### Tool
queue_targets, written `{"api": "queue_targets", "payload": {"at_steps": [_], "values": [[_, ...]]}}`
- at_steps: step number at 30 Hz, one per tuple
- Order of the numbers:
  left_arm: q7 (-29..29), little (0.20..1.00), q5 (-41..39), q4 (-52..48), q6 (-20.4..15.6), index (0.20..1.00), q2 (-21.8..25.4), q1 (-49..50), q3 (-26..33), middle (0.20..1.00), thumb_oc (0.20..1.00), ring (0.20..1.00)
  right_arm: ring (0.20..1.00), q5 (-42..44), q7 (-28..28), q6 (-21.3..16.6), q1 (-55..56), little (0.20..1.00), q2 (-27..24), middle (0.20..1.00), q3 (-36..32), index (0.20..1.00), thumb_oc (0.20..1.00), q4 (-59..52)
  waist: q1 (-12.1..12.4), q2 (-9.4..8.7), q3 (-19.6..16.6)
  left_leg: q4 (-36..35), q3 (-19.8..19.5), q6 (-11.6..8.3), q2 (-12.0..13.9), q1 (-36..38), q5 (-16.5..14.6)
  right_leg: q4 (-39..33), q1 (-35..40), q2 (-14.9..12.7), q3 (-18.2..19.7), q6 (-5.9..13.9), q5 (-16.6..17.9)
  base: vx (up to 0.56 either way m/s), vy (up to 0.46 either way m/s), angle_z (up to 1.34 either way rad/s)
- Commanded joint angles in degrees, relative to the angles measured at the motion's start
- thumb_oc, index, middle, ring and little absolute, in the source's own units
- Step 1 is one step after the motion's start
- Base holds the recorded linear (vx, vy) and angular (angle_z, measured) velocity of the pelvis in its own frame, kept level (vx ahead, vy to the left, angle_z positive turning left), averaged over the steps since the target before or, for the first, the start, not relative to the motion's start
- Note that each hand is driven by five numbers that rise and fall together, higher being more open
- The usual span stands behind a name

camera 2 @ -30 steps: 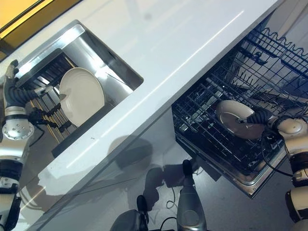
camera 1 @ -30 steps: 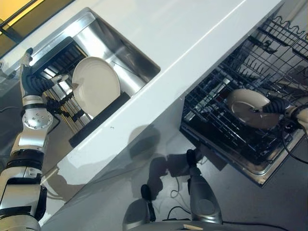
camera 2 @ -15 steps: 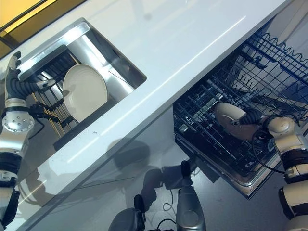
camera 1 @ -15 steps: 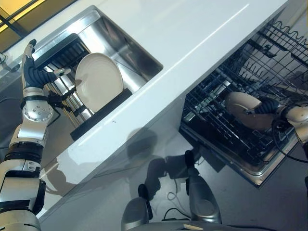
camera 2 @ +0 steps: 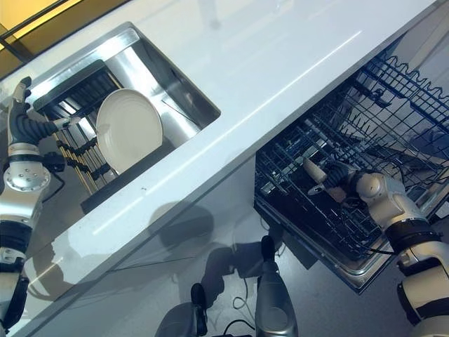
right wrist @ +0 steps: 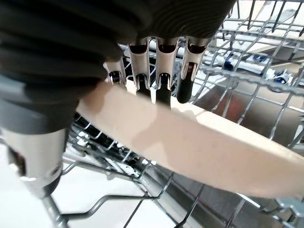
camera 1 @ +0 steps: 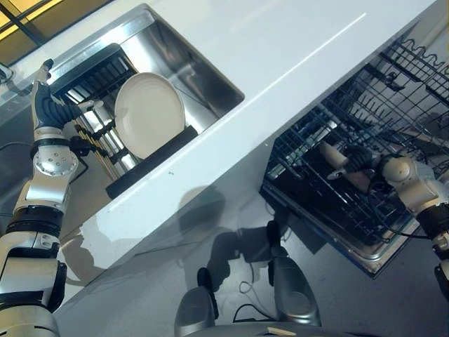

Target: Pick up plates and place into dishwasher.

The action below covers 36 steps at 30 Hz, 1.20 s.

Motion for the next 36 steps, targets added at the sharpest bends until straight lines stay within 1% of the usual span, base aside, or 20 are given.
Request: {"api": "queue_targets", "payload": {"at_steps": [1, 6, 7, 11, 12, 14, 17, 20, 24, 26, 29, 30, 32, 33, 34, 35, 36], "values": [[0.9, 1.0, -0.9, -2.4, -1.2, 1.0, 4.3, -1.9, 3.3, 1.0, 1.0, 1.0, 1.0, 0.4, 2.0, -0.3, 8.9, 1.0, 6.9, 1.0, 5.5, 1.0, 1.0, -3.9, 0.1, -0.52, -0.6, 2.5, -1.5, 2.68, -0.4, -8.7, 6.0, 6.7, 4.3, -1.7, 2.2, 2.33, -13.9, 0.04, 0.019, 0.01], [0.7, 1.0, -1.0, -2.8, -1.6, 1.0, 4.2, 1.0, 5.2, 1.0, 1.0, 1.0, 1.0, 2.9, -3.6, -0.5, 10.9, 1.0, 5.4, 1.0, 0.7, 1.0, 1.0, -7.4, -0.3, -0.73, -1.1, 2.0, -1.2, 2.66, -0.3, -7.3, 5.9, 6.2, 5.4, -1.7, 2.4, 2.52, -13.8, 0.04, 0.023, 0.0], [0.6, 1.0, -0.9, -2.7, -2.2, 1.0, 4.1, 2.6, 6.3, 1.0, 1.0, 1.0, 1.0, 3.4, -6.1, -0.6, 11.6, 1.0, 4.9, 1.0, -1.6, 1.0, 1.0, -9.0, -0.5, -0.8, -1.4, 1.7, -1.2, 2.69, -0.4, -6.9, 5.9, 6.0, 5.7, -1.6, 2.6, 2.58, -13.7, 0.06, 0.048, 0.0], [1.2, 1.0, 0.6, -4.5, -4.1, 1.0, 2.1, 9.6, 11.1, 1.0, 1.0, 1.0, 1.0, 2.8, -10.7, 0.3, 15.4, 1.0, 3.5, 1.0, -11.7, 1.0, 1.0, -17.4, -1.4, -0.69, -2.3, 0.8, -0.7, 2.91, -0.6, -5.2, 5.6, 5.4, 6.7, -1.4, 3.3, 2.76, -13.7, 0.06, 0.081, -0.03], [1.4, 1.0, 1.4, -4.8, -4.7, 1.0, 1.5, 11.8, 12.7, 1.0, 1.0, 1.0, 1.0, 2.3, -11.1, 0.3, 16.4, 1.0, 3.2, 1.0, -15.0, 1.0, 1.0, -20.2, -1.8, -0.57, -2.6, 0.5, -0.4, 2.96, -0.7, -4.7, 5.4, 5.2, 7.0, -1.3, 3.6, 2.82, -13.8, 0.07, 0.105, -0.03], [1.7, 1.0, 2.8, -5.3, -4.9, 1.0, 0.8, 13.6, 14.0, 1.0, 1.0, 1.0, 1.0, 1.9, -11.8, 0.0, 17.7, 1.0, 2.8, 1.0, -18.0, 1.0, 1.0, -22.6, -2.1, -0.38, -3.1, 0.0, -0.1, 2.99, -0.8, -3.9, 5.3, 5.0, 7.4, -1.3, 3.9, 2.93, -13.8, 0.07, 0.099, -0.06], [2.6, 1.0, 8.6, -6.7, -4.1, 1.0, 0.5, 17.2, 16.4, 1.0, 1.0, 1.0, 1.0, 2.5, -12.9, -0.3, 20.0, 1.0, 1.5, 1.0, -24.3, 1.0, 1.0, -28.9, -3.1, 0.14, -4.5, -1.3, 0.8, 3.1, -1.0, -2.3, 5.2, 4.9, 7.8, -1.0, 4.8, 3.13, -14.2, 0.09, 0.116, -0.07], [2.8, 1.0, 11.4, -7.9, -3.3, 1.0, 0.2, 19.5, 17.5, 1.0, 1.0, 1.0, 1.0, 3.6, -12.4, -0.8, 22.1, 1.0, 1.0, 1.0, -28.0, 1.0, 1.0, -33.3, -3.8, 0.54, -5.7, -1.7, 1.4, 3.13, -1.0, -1.2, 5.0, 5.2, 8.1, -0.7, 5.6, 3.16, -14.7, 0.1, 0.076, -0.14], [2.8, 1.0, 12.9, -9.3, -2.8, 1.0, -0.5, 21.3, 18.2, 1.0, 1.0, 1.0, 1.0, 4.8, -11.7, -0.7, 24.6, 1.0, 0.0, 1.0, -30.8, 1.0, 1.0, -37.3, -4.5, 1.1, -6.8, -2.1, 1.6, 3.08, -1.0, 0.0, 4.8, 5.5, 8.4, -0.2, 6.4, 2.95, -15.2, 0.09, 0.036, -0.04], [3.1, 1.0, 14.0, -9.6, -3.2, 1.0, -0.9, 21.8, 18.2, 1.0, 1.0, 1.0, 1.0, 5.1, -11.5, -1.2, 25.2, 1.0, -0.3, 1.0, -31.7, 1.0, 1.0, -38.0, -4.9, 1.43, -7.2, -1.6, 1.7, 2.99, -0.9, 0.4, 4.5, 6.0, 8.5, 0.1, 6.7, 2.63, -15.6, 0.07, 0.013, -0.04], [3.9, 1.0, 16.8, -10.8, -3.5, 1.0, -1.2, 22.7, 17.3, 1.0, 1.0, 1.0, 1.0, 6.0, -11.2, -1.7, 25.9, 1.0, -1.3, 1.0, -32.1, 1.0, 1.0, -39.0, -5.5, 1.61, -7.6, 1.2, 1.7, 2.7, -0.7, 0.6, 3.3, 6.8, 8.5, 0.5, 7.1, 1.85, -15.9, 0.07, -0.006, -0.05], [4.2, 1.0, 17.4, -11.1, -3.9, 1.0, -1.3, 23.1, 16.9, 1.0, 1.0, 1.0, 1.0, 6.4, -11.3, -1.7, 26.2, 1.0, -1.7, 1.0, -32.4, 1.0, 1.0, -39.3, -5.7, 1.37, -7.8, 3.2, 1.8, 2.68, -0.7, 0.6, 2.6, 7.1, 8.5, 0.4, 7.3, 1.45, -15.8, 0.07, -0.022, -0.16], [4.9, 1.0, 19.0, -11.0, -4.6, 1.0, -1.4, 23.7, 16.4, 1.0, 1.0, 1.0, 1.0, 7.3, -11.4, -2.0, 26.4, 1.0, -2.2, 1.0, -32.5, 1.0, 1.0, -39.7, -5.9, 0.95, -7.8, 8.2, 1.4, 2.68, -0.6, 0.0, 2.5, 7.5, 8.5, 0.6, 7.7, 0.68, -15.8, 0.09, -0.034, -0.16], [5.4, 1.0, 20.5, -10.8, -5.0, 1.0, -1.2, 24.0, 16.1, 1.0, 1.0, 1.0, 1.0, 7.7, -11.4, -2.4, 26.5, 1.0, -2.3, 1.0, -32.3, 1.0, 1.0, -39.8, -5.9, 0.56, -7.7, 11.9, 0.8, 2.75, -0.9, -0.8, 2.7, 7.6, 8.8, 0.7, 7.9, 0.18, -15.7, 0.11, -0.052, -0.21], [5.6, 1.0, 21.3, -10.8, -5.1, 1.0, -1.1, 24.3, 16.0, 1.0, 1.0, 1.0, 1.0, 7.8, -11.3, -2.7, 26.7, 1.0, -2.2, 1.0, -32.2, 1.0, 1.0, -39.8, -5.8, 0.31, -7.7, 14.5, 0.2, 2.95, -1.3, -1.6, 2.6, 7.8, 9.0, 0.9, 8.1, -0.1, -15.6, 0.19, -0.065, -0.27], [5.8, 1.0, 22.8, -11.0, -5.1, 1.0, -0.8, 25.0, 15.8, 1.0, 1.0, 1.0, 1.0, 8.0, -11.1, -3.2, 27.3, 1.0, -1.8, 1.0, -32.0, 1.0, 1.0, -39.9, -5.4, -0.06, -7.7, 16.7, -1.0, 3.62, -2.2, -3.0, 2.6, 7.9, 9.9, 1.5, 9.0, -0.36, -15.6, 0.23, -0.043, -0.32], [5.7, 1.0, 23.8, -11.4, -4.8, 1.0, -0.3, 25.4, 15.6, 1.0, 1.0, 1.0, 1.0, 7.9, -11.1, -3.6, 27.8, 1.0, -1.2, 1.0, -31.6, 1.0, 1.0, -40.0, -4.8, -0.15, -7.8, 15.9, -2.4, 4.31, -3.1, -4.0, 2.6, 8.0, 10.7, 2.2, 9.9, -0.28, -15.7, 0.28, -0.008, -0.39]]}}
